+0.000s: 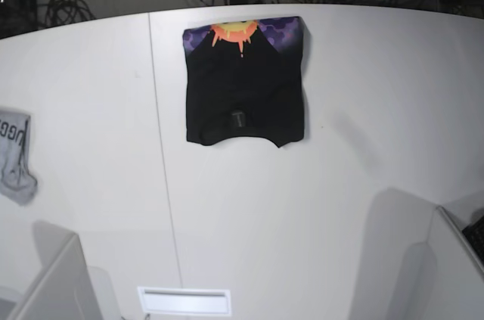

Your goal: Fold the T-shirt properly

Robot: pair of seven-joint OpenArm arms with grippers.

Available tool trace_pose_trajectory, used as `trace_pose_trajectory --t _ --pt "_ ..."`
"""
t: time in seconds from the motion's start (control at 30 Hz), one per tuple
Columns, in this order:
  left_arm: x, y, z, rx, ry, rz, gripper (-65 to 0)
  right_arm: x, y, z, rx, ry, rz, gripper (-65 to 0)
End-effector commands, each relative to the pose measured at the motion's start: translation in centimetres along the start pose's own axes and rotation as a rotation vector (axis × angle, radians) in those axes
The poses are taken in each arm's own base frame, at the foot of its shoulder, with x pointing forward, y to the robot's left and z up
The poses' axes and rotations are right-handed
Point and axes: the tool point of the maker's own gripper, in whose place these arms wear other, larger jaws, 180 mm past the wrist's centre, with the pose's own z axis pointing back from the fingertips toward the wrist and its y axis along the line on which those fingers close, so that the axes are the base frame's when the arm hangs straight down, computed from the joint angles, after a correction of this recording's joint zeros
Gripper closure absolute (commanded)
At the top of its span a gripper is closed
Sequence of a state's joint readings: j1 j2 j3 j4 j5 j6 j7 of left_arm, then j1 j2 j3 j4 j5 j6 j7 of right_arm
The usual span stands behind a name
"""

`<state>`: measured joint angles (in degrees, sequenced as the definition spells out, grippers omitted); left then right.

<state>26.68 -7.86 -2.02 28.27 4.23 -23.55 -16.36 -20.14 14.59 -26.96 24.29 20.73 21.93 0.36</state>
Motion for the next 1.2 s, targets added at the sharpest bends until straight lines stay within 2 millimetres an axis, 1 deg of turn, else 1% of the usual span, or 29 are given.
trace_pose_trajectory --t 0.0,0.03,0.07,0.13,0.2,0.27,0.33,0.5,0.7,0.77,0.83,0.87,0.93,1.07,1.17 --pt "-0.5 0.3 -0.1 0.005 0.014 0.017 0.0 -0.1 -0.9 0.3 -0.013 -0.004 -0.003 0.0" --pt "-0.9 0.5 -0.4 0.008 0.038 0.035 0.0 0.6 -1.4 0.2 -0.022 -0.019 -0.008 0.0" --pt "-1.2 0.6 -0.7 0.012 0.055 0.054 0.0 1.2 -1.3 0.0 -0.022 -0.034 -0.015 0.0" --pt "-1.0 0.9 -1.3 0.019 0.07 0.08 0.0 2.9 -1.0 -0.4 -0.023 -0.075 -0.026 0.0" --pt "-0.4 1.2 -1.6 0.027 0.048 0.103 0.0 4.0 -1.0 -0.7 -0.029 -0.091 -0.038 0.0" --pt "0.3 1.4 -1.8 0.032 0.019 0.116 0.0 4.5 -0.8 -1.1 -0.046 -0.09 -0.052 0.0" --pt "1.2 1.5 -2.0 0.032 -0.004 0.111 0.0 4.7 -1.6 -1.2 -0.101 -0.104 -0.056 0.0" --pt "2.6 2.1 -2.2 0.038 -0.039 0.099 0.0 5.5 -3.3 -0.9 -0.213 -0.165 -0.048 0.0" --pt "2.6 2.3 -2.1 0.041 -0.043 0.096 0.0 5.4 -4.2 -0.6 -0.262 -0.168 -0.056 0.0" --pt "2.7 2.3 -2.1 0.041 -0.044 0.096 0.0 4.9 -3.9 -0.8 -0.259 -0.158 -0.059 0.0" --pt "2.7 2.1 -2.2 0.038 -0.046 0.097 0.0 4.4 -3.0 -1.1 -0.245 -0.152 -0.062 0.0" --pt "2.8 2.0 -2.3 0.037 -0.048 0.097 0.0 4.5 -2.7 -1.2 -0.24 -0.153 -0.063 0.0" --pt "2.9 1.9 -2.4 0.032 -0.049 0.093 0.0 4.5 -2.5 -1.3 -0.236 -0.151 -0.06 0.0" --pt "3.9 1.8 -2.8 0.024 -0.057 0.078 0.0 4.5 -2.5 -1.3 -0.237 -0.151 -0.063 0.0" --pt "3.9 1.8 -2.8 0.024 -0.056 0.078 0.0 4.5 -2.5 -1.3 -0.237 -0.151 -0.063 0.0"
